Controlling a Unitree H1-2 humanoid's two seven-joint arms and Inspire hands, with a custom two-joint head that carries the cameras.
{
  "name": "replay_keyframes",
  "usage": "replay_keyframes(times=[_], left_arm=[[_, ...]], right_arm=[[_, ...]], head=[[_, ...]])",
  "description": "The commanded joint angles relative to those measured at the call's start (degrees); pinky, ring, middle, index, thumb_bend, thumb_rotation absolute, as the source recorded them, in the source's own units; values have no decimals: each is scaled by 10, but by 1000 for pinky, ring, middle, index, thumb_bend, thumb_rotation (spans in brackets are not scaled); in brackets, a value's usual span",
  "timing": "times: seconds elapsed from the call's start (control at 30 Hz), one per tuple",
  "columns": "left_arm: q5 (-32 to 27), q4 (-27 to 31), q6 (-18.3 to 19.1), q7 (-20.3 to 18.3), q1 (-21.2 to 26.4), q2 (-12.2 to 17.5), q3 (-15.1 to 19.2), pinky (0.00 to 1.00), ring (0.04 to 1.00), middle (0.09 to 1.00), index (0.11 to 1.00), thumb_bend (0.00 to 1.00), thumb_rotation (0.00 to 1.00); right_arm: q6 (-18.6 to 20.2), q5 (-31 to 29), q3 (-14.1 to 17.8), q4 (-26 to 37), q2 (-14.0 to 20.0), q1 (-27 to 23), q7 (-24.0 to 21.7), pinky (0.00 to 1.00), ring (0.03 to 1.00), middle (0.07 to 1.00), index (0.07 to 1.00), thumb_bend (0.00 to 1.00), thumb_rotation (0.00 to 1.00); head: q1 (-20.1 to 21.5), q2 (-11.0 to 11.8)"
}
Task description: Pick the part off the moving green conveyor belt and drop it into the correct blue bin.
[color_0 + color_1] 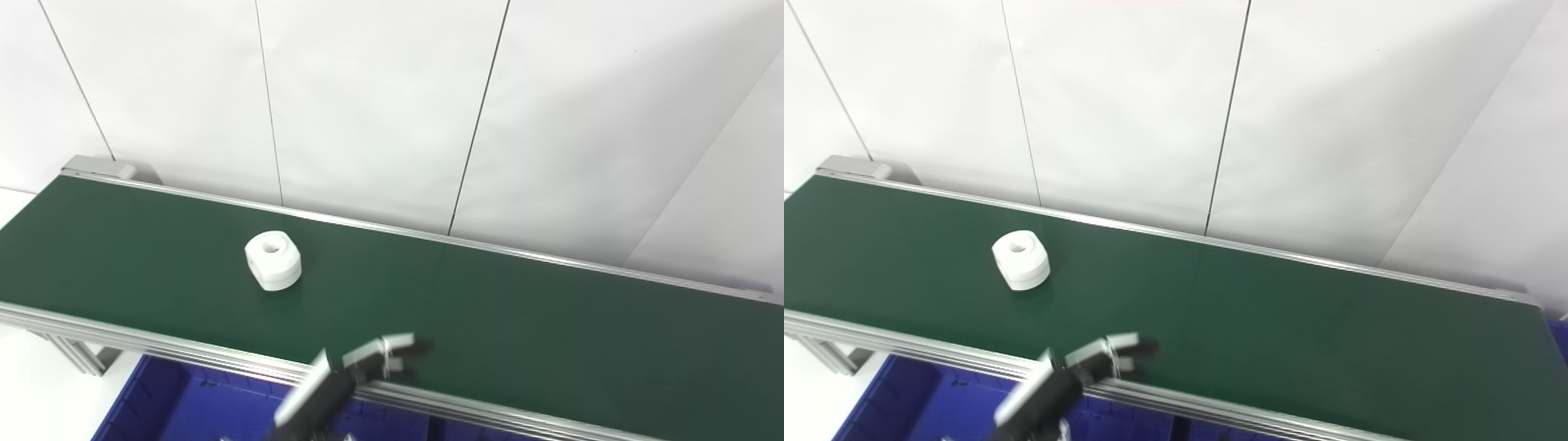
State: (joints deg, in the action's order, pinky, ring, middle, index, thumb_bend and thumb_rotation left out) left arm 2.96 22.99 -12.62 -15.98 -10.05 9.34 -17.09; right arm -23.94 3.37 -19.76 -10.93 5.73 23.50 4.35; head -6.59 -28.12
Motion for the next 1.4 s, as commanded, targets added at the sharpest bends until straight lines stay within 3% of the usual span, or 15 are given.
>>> replay_keyframes(times=[0.0,0.13,0.33,0.57,0.73,0.97,1.2,1.37], left_arm=[[9,31,6,-13,47,28,19,721,840,835,792,986,380],[32,36,20,-39,143,94,57,771,868,854,811,997,274],[79,-15,7,-71,244,153,65,815,921,892,857,998,224],[224,-137,-127,-97,393,218,26,808,873,857,824,1000,125],[302,-203,-143,-86,470,258,-47,817,875,867,811,1000,137],[350,-287,-143,-100,547,272,-131,848,885,872,820,1000,180],[386,-385,-143,-56,605,264,-223,814,862,859,818,1000,167],[411,-449,-143,-22,625,252,-261,832,863,858,822,1000,167]], right_arm=[[-30,7,1,14,-4,0,5,1000,1000,1000,1000,808,1000],[-30,16,-3,14,-4,-2,13,1000,1000,1000,1000,804,1000],[-30,14,-7,14,-6,-4,19,1000,1000,1000,1000,789,1000],[-30,16,-8,14,-11,-4,19,1000,999,1000,1000,785,1000],[-30,27,-13,17,-11,-4,27,992,993,1000,1000,761,1000],[-30,40,-25,24,-8,-3,46,971,990,1000,1000,756,1000],[-30,48,-36,31,-6,-1,63,964,987,1000,1000,769,1000],[-30,51,-42,39,-4,3,71,960,981,1000,1000,772,1000]], head=[[0,-1],[2,-1],[5,-3],[9,-4],[13,-5],[17,-9],[21,-13],[24,-17]])
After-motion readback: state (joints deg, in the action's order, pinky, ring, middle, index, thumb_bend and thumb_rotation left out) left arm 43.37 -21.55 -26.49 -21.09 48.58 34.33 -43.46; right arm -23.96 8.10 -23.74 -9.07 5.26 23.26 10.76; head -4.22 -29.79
